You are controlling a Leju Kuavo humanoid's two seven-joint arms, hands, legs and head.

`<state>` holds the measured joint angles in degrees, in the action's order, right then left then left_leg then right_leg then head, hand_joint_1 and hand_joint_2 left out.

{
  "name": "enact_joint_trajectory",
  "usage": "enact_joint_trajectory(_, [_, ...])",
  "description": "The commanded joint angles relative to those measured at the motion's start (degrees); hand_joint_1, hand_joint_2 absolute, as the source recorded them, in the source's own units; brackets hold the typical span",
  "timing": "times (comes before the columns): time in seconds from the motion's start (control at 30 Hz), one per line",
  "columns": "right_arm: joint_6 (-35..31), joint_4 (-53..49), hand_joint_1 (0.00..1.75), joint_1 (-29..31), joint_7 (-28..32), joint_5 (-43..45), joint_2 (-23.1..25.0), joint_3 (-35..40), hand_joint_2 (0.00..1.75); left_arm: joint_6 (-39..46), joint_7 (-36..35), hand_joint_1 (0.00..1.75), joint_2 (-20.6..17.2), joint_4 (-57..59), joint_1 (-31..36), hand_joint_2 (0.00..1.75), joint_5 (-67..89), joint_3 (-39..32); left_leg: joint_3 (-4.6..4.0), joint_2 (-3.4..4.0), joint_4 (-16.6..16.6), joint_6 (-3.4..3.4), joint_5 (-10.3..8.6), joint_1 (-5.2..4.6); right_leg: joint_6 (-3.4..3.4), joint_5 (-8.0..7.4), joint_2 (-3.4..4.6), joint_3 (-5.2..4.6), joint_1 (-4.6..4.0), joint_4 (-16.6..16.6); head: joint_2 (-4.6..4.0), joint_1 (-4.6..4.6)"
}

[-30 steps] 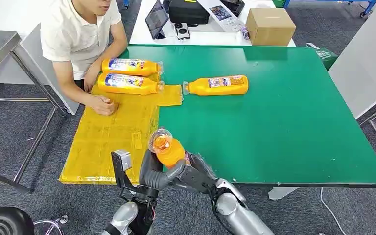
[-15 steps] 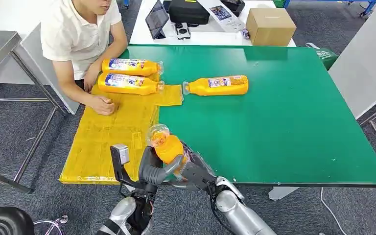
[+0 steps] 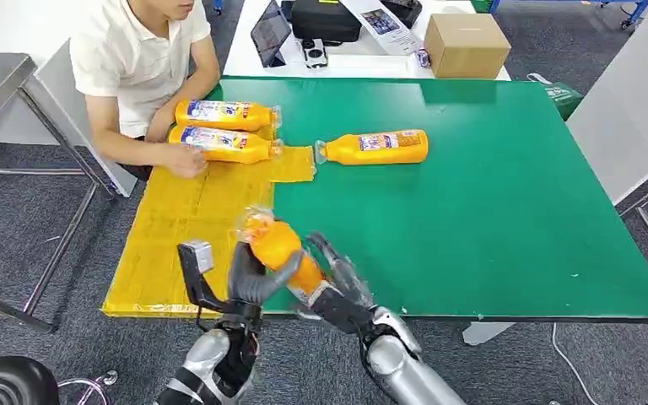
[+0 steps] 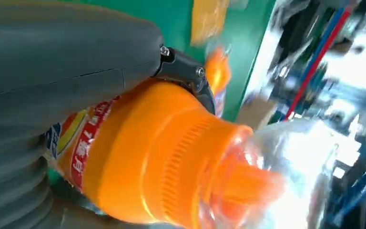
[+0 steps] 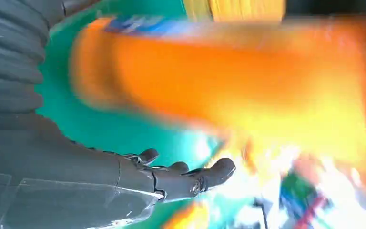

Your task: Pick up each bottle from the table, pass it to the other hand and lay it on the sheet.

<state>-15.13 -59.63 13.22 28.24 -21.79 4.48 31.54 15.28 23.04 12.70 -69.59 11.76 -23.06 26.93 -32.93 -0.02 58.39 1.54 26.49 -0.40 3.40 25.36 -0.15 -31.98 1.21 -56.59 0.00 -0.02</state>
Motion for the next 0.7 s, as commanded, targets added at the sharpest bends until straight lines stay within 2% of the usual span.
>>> enact_joint_trajectory(0.03, [-3.4, -4.5, 0.00, -1.6, 0.8, -1.4, -0.1, -3.5, 1.75, 1.1, 0.4, 1.75, -1.5, -2.1, 0.5, 1.75, 0.9, -2.6, -0.01, 0.03, 0.0, -0.07, -0.02, 0.05, -0.11, -0.03, 0.03, -0.01, -0.06, 0.0, 0.00, 0.00])
enact_joint_trajectory(0.1, [-14.8, -9.1, 0.00, -3.6, 3.5, -4.1, 0.0, -7.2, 1.75, 5.3, 3.9, 1.75, -2.6, -4.9, 0.4, 1.75, 5.9, -2.7, 0.01, 0.03, 0.0, -0.09, -0.01, 0.05, -0.13, -0.02, 0.03, 0.01, -0.06, 0.0, 0.00, 0.00])
enact_joint_trajectory(0.13, [-16.3, -11.6, 0.00, -4.4, 3.7, -4.3, -0.6, -8.3, 0.00, 6.4, 4.0, 1.75, -3.0, -6.4, 0.3, 1.75, 7.5, -2.9, -0.04, 0.00, 0.0, -0.10, 0.00, 0.07, -0.14, -0.01, -0.01, -0.02, -0.08, 0.0, 0.00, 0.02])
enact_joint_trajectory(0.2, [-22.5, -16.2, 0.00, -6.2, 4.5, -5.5, -0.9, -13.0, 0.00, 8.7, 3.5, 1.75, -3.9, -8.1, 0.8, 1.75, 11.7, -3.4, -0.14, -0.10, 0.1, -0.12, 0.00, 0.07, -0.16, 0.03, -0.10, -0.10, -0.07, -0.1, 0.00, 0.00])
enact_joint_trajectory(0.27, [-24.9, -19.7, 0.00, -7.8, 6.6, -5.1, -0.6, -17.2, 0.00, 9.2, 3.2, 1.75, -4.1, -9.1, 1.0, 1.75, 13.6, -4.4, -0.15, -0.15, 0.0, -0.07, -0.03, 0.00, -0.09, 0.01, -0.15, -0.11, -0.01, 0.0, 0.00, 0.00])
enact_joint_trajectory(0.33, [-24.8, -20.2, 0.00, -8.1, 6.7, -5.0, -0.7, -17.5, 0.00, 9.2, 3.1, 1.75, -4.1, -9.2, 1.1, 1.75, 13.7, -4.6, -0.12, -0.16, 0.1, -0.11, -0.01, 0.06, -0.15, 0.02, -0.15, -0.06, -0.06, 0.0, 0.00, 0.00])
enact_joint_trajectory(0.4, [-24.9, -22.0, 0.00, -9.2, 8.8, -5.3, 0.8, -21.6, 0.00, 10.5, 3.8, 1.75, -5.0, -9.2, 1.8, 1.75, 17.2, -4.1, -0.12, -0.12, 0.1, -0.12, -0.01, 0.08, -0.17, 0.00, -0.11, -0.07, -0.08, 0.0, 0.00, 0.00])
enact_joint_trajectory(0.43, [-24.9, -22.5, 0.00, -9.3, 9.4, -6.0, 1.3, -23.3, 0.00, 12.2, 4.0, 1.75, -5.7, -8.8, 2.4, 1.75, 20.5, -3.5, -0.11, -0.14, 0.0, -0.09, -0.03, 0.02, -0.11, 0.00, -0.14, -0.07, -0.02, 0.0, 0.00, 0.00])
enact_joint_trajectory(0.47, [-24.9, -22.5, 0.00, -9.3, 11.0, -8.6, 2.2, -26.2, 0.00, 17.5, 3.4, 1.75, -7.3, -6.9, 3.9, 1.75, 30.8, -2.3, -0.12, -0.15, 0.0, -0.07, -0.04, 0.00, -0.09, 0.00, -0.14, -0.09, -0.01, 0.0, 0.00, 0.00])
enact_joint_trajectory(0.53, [-24.9, -23.0, 0.00, -8.9, 11.8, -8.9, 3.2, -29.2, 0.00, 18.3, -2.0, 1.75, -7.6, -3.2, 5.7, 1.75, 40.1, -4.2, -0.12, -0.21, 0.0, -0.09, -0.07, 0.01, -0.12, -0.01, -0.20, -0.09, -0.02, 0.0, 0.00, 0.02])
enact_joint_trajectory(0.6, [-24.9, -26.1, 0.00, -9.2, 11.8, -4.8, 2.9, -28.3, 0.00, 18.5, -6.2, 1.75, -7.6, 2.4, 8.4, 1.75, 48.8, -6.1, -0.08, -0.15, 0.0, -0.13, -0.07, 0.06, -0.18, -0.04, -0.13, -0.06, -0.07, 0.0, 0.00, 0.00])
enact_joint_trajectory(0.7, [-24.9, -26.8, 0.00, -9.4, 11.8, -5.6, 3.1, -26.9, 0.00, 14.1, -12.3, 1.75, -8.3, 11.1, 14.0, 1.75, 58.9, -5.0, -0.08, -0.26, 0.0, -0.13, -0.10, 0.06, -0.17, -0.03, -0.23, -0.02, -0.07, 0.0, 0.00, 0.02])
